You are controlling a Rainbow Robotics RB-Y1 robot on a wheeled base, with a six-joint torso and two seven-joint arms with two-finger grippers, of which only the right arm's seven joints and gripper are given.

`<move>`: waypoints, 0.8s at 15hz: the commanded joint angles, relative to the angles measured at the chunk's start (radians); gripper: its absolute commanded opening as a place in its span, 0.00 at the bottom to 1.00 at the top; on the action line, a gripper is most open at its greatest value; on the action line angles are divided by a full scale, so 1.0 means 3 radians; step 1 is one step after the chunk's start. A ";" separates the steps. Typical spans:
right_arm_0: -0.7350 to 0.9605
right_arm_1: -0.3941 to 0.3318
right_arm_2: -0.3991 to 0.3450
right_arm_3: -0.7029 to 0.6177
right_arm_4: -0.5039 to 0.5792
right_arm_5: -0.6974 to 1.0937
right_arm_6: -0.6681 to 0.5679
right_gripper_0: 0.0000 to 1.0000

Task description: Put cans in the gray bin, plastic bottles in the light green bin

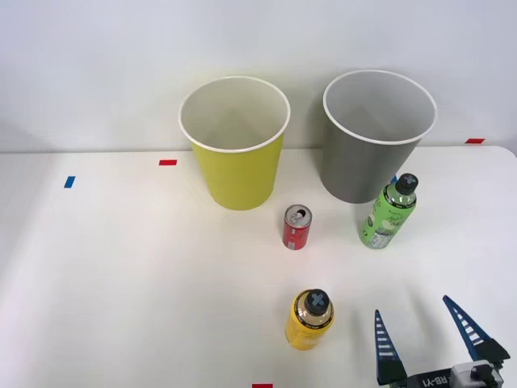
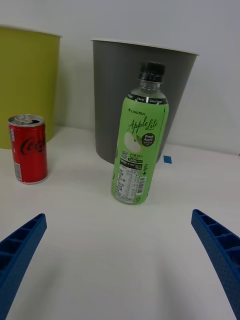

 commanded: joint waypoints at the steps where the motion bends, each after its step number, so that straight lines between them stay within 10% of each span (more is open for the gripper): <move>1: 0.0152 -0.0057 0.0011 -0.0001 -0.0037 -0.0172 0.0004 1.00; 12: 0.0382 -0.0036 0.0011 -0.0001 -0.0175 -0.0412 0.0004 1.00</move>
